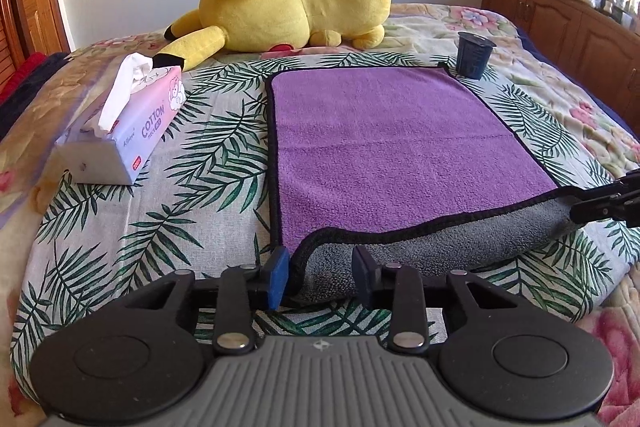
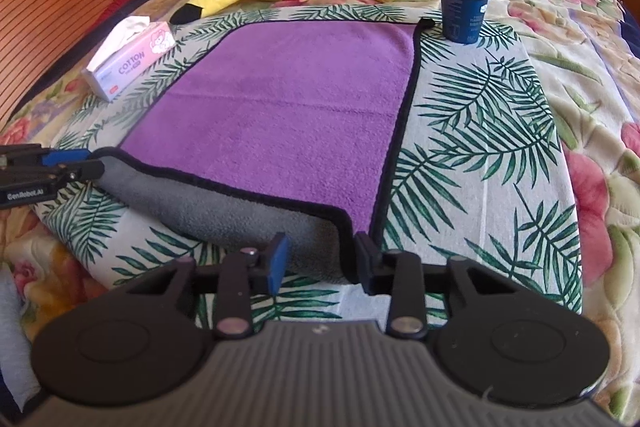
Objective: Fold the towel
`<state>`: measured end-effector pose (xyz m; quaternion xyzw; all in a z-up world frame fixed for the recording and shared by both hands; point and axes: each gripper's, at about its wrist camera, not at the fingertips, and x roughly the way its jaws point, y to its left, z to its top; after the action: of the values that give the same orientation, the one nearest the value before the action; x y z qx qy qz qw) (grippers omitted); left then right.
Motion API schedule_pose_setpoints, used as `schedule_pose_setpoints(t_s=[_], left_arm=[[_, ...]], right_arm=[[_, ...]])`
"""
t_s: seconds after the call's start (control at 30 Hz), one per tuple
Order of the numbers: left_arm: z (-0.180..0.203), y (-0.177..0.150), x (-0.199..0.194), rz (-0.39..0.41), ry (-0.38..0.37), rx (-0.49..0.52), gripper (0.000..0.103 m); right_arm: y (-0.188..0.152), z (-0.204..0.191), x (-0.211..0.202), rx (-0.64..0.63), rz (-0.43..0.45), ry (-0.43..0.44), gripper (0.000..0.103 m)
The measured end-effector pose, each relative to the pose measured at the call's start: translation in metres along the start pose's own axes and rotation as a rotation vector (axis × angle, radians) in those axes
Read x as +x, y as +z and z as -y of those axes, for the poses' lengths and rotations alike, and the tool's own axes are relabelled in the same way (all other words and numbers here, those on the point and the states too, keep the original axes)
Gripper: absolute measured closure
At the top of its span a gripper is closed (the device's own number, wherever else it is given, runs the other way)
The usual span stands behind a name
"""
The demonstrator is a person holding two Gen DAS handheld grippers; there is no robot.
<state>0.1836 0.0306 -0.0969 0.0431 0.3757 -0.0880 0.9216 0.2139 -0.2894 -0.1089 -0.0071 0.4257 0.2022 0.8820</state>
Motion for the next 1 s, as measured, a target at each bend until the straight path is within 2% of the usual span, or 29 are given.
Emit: schedule_pose_setpoints(t_s=[0.17,0.33,0.4,0.43,0.57,1.0], left_arm=[[0.002,-0.001,0.001,-0.004,0.002,0.01,0.09],[0.0,-0.002,0.002,-0.007,0.002,0.004,0.103],[0.0,-0.002,0.002,-0.009,0.004,0.003,0.103],[0.0,-0.003,0.002,-0.009,0.003,0.003,0.103],[0.0,-0.003,0.002,-0.005,0.0,0.006,0.103],[0.003,0.001,-0.01,0.065,-0.011,0.006,0.103]], right_arm=[[0.0,0.0,0.003,-0.011,-0.008,0.0,0.073],[-0.001,0.004,0.005,-0.014,-0.012,-0.024,0.083],[-0.001,0.004,0.004,-0.016,-0.01,-0.034,0.087],[-0.001,0.004,0.005,-0.018,-0.009,-0.04,0.095],[-0.002,0.004,0.004,-0.025,-0.002,-0.038,0.099],[0.003,0.002,-0.003,-0.034,0.058,-0.043,0.099]])
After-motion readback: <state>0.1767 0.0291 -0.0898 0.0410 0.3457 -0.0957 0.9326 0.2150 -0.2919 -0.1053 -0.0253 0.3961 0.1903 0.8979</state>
